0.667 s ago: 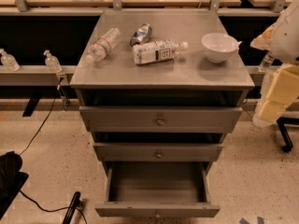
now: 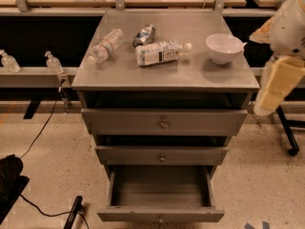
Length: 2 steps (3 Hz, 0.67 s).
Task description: Place blue plastic bottle into bottom drawer
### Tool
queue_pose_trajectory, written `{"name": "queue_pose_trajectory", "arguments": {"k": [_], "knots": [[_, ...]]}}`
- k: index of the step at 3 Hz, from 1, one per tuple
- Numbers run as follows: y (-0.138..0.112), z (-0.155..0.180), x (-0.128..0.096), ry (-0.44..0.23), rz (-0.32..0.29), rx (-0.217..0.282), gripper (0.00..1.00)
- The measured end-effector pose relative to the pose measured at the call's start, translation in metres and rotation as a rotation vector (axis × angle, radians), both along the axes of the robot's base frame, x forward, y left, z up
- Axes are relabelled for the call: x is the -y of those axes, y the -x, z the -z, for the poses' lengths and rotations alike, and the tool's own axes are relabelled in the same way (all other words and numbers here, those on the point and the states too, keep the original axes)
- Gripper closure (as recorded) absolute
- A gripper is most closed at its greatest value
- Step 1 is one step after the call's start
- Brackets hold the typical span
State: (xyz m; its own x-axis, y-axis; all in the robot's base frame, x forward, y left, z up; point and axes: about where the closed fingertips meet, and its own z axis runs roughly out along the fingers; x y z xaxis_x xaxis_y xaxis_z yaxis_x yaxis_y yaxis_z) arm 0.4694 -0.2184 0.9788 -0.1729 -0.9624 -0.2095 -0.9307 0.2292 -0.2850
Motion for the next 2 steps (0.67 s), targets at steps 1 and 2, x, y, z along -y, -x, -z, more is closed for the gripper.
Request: {"name": "queue_pose_trajectory", "arguments": {"k": [1,2], "knots": [[-0.078,0.007,0.002,0.034,-0.112,0.048,0.00],[-0.147,0.019,-0.013,0.055,-0.219,0.065,0.00]]}}
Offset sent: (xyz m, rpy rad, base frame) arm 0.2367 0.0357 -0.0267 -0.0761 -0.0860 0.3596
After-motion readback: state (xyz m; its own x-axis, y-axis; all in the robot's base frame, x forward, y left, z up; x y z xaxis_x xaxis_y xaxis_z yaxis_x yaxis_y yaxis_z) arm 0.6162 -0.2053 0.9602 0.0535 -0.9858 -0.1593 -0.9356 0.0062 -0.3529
